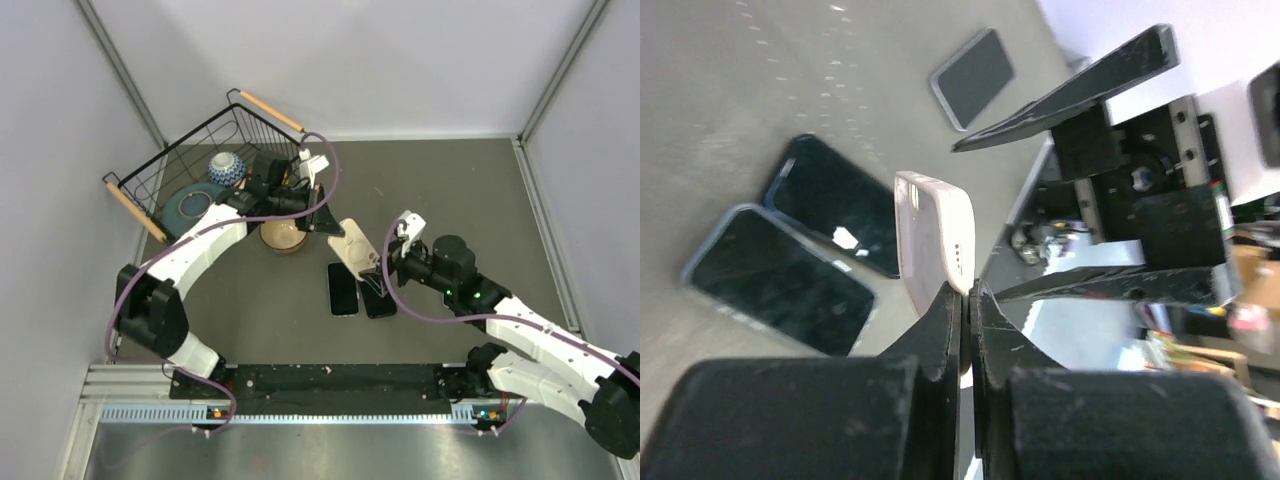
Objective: Put the phone into the phone case
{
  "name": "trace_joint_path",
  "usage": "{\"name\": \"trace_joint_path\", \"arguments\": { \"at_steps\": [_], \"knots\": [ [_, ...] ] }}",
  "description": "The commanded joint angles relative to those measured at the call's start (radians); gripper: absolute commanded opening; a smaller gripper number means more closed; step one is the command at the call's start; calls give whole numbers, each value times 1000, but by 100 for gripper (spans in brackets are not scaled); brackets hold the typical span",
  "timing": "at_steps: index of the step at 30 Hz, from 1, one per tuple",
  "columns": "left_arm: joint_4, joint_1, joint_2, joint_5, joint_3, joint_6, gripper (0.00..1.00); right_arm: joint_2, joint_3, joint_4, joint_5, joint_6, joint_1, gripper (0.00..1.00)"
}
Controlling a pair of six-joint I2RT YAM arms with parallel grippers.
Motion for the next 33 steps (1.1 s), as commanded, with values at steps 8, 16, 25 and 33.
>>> {"name": "trace_joint_path", "arguments": {
  "at_steps": [8, 16, 25, 33],
  "knots": [
    [-115, -141, -465, -650, -170, 634, 0, -202, -49, -1, 203, 161, 10, 99],
    [-148, -305, -645, -845, -393, 876, 0, -295, 9, -148, 328, 192, 12, 99],
    [-128, -431, -515, -1029, -528, 828, 0, -316, 74, -276, 383, 223, 10, 99],
    [-108, -514, -489, -937, -593, 764, 22, -275, 162, -476, 579, 342, 12, 99]
  ]
}}
